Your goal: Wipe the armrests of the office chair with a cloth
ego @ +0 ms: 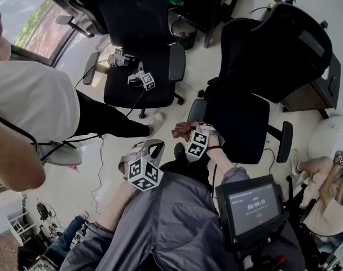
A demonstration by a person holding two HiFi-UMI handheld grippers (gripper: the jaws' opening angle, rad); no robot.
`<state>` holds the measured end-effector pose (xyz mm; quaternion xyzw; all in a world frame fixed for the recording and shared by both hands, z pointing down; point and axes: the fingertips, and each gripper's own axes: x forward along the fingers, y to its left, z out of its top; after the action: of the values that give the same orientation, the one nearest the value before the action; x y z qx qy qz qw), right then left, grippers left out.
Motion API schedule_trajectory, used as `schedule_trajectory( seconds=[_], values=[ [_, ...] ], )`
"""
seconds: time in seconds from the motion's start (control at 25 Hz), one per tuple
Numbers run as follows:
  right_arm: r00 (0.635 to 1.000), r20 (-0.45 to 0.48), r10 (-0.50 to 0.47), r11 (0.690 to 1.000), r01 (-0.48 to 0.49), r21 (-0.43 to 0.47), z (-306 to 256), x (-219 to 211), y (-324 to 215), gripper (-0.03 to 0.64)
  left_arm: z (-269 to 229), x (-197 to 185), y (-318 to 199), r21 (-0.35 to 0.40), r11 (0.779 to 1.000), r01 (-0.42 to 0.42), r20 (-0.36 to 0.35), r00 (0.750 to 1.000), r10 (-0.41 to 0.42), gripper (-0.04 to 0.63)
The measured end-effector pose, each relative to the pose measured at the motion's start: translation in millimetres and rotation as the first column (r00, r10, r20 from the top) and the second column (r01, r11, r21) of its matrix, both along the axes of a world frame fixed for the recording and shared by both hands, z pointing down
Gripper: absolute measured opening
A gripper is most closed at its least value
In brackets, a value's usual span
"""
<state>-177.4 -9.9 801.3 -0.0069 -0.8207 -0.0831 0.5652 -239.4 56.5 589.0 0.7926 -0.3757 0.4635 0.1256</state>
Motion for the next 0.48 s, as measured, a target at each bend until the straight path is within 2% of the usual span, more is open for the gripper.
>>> schedule_trajectory(
  seconds=[0.2,0.32,0.48],
  values=[
    [0.991,0.021,0.129,0.987,-0.13,0.091,-9.1,-8.3,-91.8,0.044,2.3,-4.8,12.1,-0.017,1.0,0.021,0.013,1.0,-0.02,0.017],
    [0.981,0.002,0.195,0.972,-0.193,0.131,-4.1,-10.5,-141.9,0.044,3.0,-11.0,21.1,-0.03,0.999,0.045,0.023,0.999,-0.045,0.017],
    [0.978,-0.055,0.202,0.974,-0.195,0.116,18.4,-9.8,-157.3,0.044,6.1,-17.9,31.9,-0.046,0.996,0.076,0.037,0.997,-0.074,0.017]
  ],
)
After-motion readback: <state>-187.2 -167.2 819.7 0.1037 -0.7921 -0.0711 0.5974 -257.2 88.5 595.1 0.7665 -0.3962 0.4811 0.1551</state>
